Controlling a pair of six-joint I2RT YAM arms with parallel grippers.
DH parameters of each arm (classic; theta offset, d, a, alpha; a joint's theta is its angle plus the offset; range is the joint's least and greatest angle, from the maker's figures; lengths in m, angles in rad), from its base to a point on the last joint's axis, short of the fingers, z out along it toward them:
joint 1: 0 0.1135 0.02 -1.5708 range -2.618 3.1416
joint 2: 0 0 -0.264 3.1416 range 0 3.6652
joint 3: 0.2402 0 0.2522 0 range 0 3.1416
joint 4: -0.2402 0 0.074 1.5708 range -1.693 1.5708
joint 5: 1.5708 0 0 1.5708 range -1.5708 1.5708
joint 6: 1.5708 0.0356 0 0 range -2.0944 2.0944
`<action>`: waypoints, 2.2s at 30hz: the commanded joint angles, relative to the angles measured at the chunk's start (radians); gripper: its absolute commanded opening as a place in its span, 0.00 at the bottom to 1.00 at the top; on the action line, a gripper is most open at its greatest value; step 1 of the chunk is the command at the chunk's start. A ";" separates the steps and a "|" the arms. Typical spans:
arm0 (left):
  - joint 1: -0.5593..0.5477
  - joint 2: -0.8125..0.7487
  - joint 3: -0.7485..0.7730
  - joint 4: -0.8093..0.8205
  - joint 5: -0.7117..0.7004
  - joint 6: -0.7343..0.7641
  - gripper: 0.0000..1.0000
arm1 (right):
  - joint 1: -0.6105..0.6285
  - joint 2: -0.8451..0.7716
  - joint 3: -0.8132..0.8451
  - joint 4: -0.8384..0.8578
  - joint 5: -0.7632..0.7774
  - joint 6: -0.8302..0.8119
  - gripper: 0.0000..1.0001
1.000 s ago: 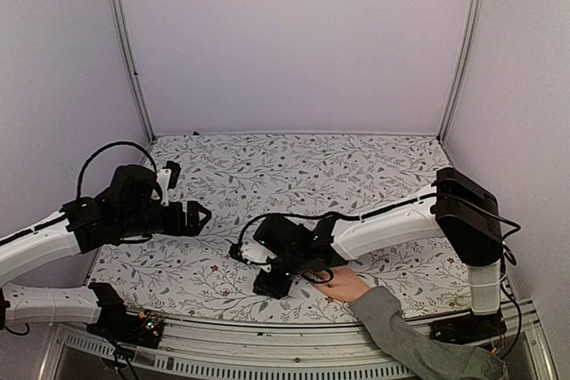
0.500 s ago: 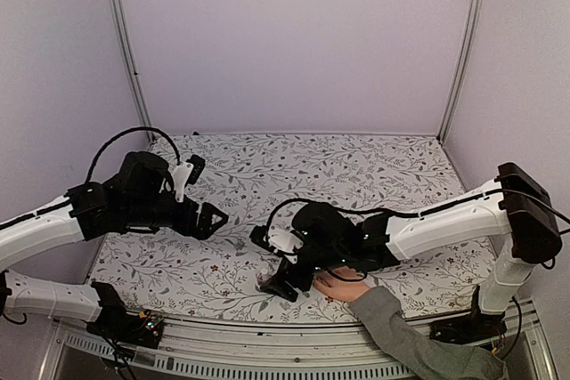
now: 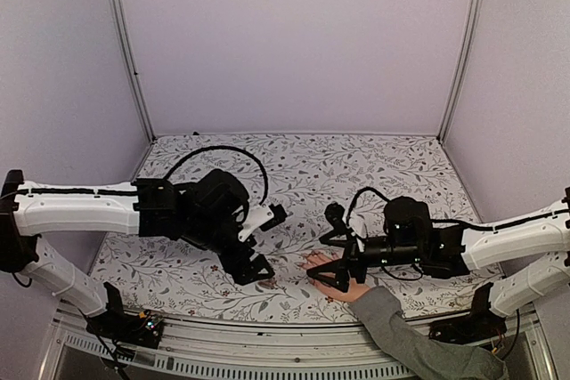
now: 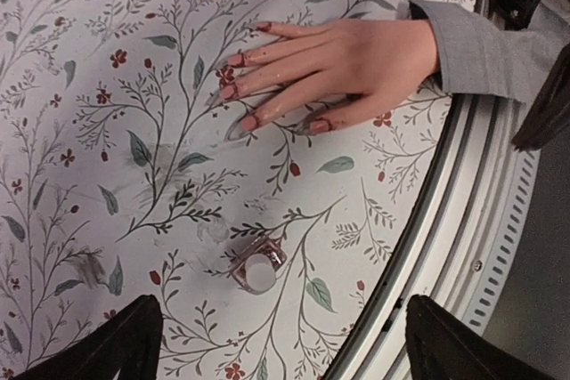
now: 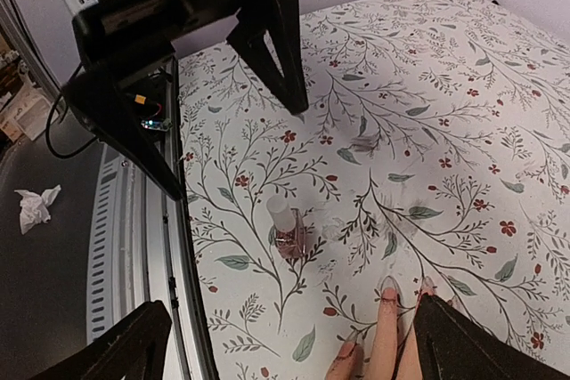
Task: Paint the nails
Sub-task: Place the nail polish bottle at the center of the board, then pick up the nail polish bottle from the center of the board.
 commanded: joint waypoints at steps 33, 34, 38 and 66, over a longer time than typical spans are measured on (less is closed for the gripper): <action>-0.011 0.389 0.205 -0.204 -0.011 0.042 0.38 | -0.136 -0.175 -0.209 0.223 -0.125 0.119 0.99; -0.012 0.389 0.204 -0.202 -0.014 0.043 0.37 | -0.136 -0.172 -0.208 0.223 -0.125 0.118 0.99; -0.012 0.394 0.203 -0.200 -0.022 0.045 0.33 | -0.136 -0.162 -0.206 0.223 -0.127 0.113 0.99; -0.030 0.046 0.100 0.034 -0.041 0.088 0.00 | -0.137 -0.039 -0.110 0.313 -0.082 0.077 0.99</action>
